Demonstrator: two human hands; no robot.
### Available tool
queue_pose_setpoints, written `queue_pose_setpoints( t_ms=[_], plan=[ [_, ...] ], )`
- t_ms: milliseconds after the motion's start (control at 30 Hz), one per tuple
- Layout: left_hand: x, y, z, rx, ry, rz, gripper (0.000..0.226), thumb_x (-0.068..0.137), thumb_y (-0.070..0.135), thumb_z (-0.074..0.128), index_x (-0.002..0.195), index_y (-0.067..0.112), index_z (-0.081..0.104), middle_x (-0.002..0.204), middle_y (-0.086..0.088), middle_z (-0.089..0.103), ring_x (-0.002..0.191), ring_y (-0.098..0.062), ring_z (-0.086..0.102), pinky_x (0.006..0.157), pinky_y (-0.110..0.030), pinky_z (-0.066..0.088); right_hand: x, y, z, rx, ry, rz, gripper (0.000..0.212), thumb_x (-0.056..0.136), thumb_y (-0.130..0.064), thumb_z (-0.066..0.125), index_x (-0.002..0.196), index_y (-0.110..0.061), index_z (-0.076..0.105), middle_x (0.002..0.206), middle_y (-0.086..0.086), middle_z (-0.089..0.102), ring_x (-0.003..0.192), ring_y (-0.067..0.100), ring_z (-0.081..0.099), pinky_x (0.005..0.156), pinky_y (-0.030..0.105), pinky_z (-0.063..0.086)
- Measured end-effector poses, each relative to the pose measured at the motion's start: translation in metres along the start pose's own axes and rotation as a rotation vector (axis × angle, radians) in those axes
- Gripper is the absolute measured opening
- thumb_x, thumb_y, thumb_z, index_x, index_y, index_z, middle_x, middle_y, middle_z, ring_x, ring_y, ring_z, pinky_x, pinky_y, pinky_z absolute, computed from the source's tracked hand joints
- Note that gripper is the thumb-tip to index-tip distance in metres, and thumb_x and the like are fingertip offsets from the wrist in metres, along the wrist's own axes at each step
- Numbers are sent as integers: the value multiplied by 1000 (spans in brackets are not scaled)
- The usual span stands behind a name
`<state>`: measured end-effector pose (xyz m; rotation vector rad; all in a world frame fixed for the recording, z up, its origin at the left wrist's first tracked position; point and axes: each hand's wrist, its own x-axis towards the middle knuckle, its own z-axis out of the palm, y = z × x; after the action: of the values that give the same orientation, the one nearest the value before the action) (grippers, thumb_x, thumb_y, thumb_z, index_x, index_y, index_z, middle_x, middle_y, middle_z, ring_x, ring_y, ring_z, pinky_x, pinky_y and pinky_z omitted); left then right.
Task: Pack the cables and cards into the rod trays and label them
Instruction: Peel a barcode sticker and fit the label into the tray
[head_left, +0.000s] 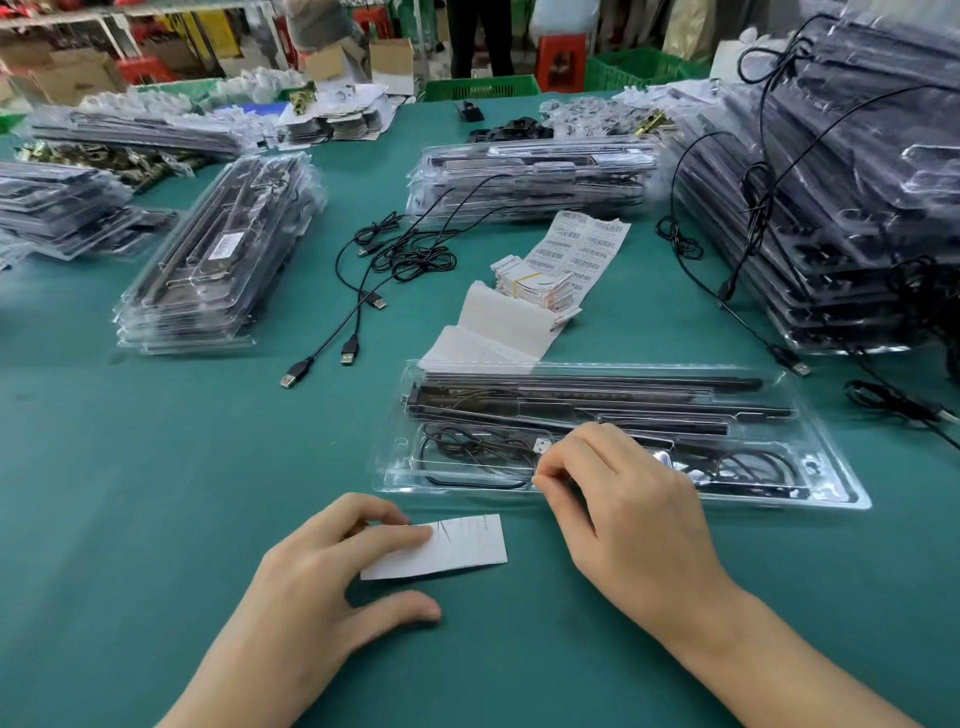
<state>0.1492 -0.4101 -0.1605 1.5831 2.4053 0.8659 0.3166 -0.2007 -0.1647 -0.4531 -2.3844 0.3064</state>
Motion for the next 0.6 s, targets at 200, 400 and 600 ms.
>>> queue_pose_setpoints(
  t_ms=[200,400,600],
  plan=[
    [9,5,3,148,151,142,29,88,56,60,96,37,81,99,16,63,84,-5,56,77,-26,43,0,-1,0,-3,-6,-5,13,91,-11,71,82,-16,63,82,-8,58,73,14,54,54,30,46],
    [14,11,10,-145,285,54,19,84,48,70,97,41,81,108,15,66,97,-15,65,84,-23,44,1,-1,0,-10,-5,8,15,90,-8,72,81,-15,63,81,-8,58,72,16,55,53,32,46],
    [18,6,13,-28,343,117,18,87,48,69,94,38,81,106,19,66,98,-7,63,81,-40,43,1,-2,-1,10,-6,6,13,90,-9,72,81,-15,64,81,-7,58,72,15,55,54,30,47]
  ],
)
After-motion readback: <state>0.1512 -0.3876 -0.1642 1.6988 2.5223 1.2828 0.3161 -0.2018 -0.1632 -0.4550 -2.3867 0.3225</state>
